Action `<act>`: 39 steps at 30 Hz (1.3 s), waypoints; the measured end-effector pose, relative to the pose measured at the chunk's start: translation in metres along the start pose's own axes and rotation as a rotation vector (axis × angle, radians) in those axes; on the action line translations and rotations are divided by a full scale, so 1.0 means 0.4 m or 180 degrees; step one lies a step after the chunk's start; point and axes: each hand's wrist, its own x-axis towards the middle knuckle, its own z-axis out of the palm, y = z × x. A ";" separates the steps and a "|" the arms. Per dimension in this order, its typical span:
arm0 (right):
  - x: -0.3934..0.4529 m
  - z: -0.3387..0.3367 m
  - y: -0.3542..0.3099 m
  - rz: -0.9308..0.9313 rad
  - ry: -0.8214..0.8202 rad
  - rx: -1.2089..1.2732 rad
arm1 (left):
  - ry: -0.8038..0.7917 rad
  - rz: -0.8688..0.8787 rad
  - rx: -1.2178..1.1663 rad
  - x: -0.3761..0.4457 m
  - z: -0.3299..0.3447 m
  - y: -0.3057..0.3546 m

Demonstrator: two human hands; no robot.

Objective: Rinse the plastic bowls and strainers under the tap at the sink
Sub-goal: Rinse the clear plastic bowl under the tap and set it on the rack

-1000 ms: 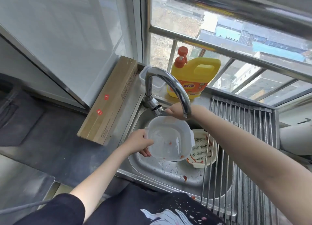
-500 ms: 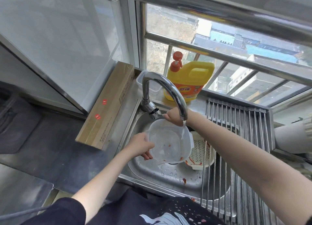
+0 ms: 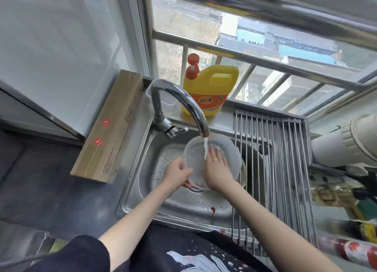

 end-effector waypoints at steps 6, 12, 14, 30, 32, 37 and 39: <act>0.020 -0.010 0.047 -0.0260 0.0005 -0.0649 | -0.0032 0.0025 0.0064 0.007 0.000 -0.024; 0.041 -0.003 0.027 -0.0810 -0.0346 -0.0728 | -0.0176 -0.0050 0.0224 0.016 -0.017 -0.019; 0.044 -0.005 0.032 -0.0404 -0.0105 -0.0757 | -0.0221 -0.0043 0.0309 0.016 -0.021 -0.017; 0.023 0.034 0.025 -0.0583 -0.0941 0.0015 | -0.0477 -0.0356 0.0862 0.023 -0.040 0.011; 0.028 0.038 0.032 -0.0573 -0.0947 0.0178 | -0.0553 -0.0387 0.0937 0.025 -0.042 0.009; 0.014 0.042 0.012 -0.0745 -0.0581 0.0250 | -0.0165 0.0097 0.1080 0.005 -0.045 0.027; 0.007 0.038 0.011 -0.0893 -0.0583 0.0149 | 0.0032 0.0275 0.1084 -0.002 -0.049 0.030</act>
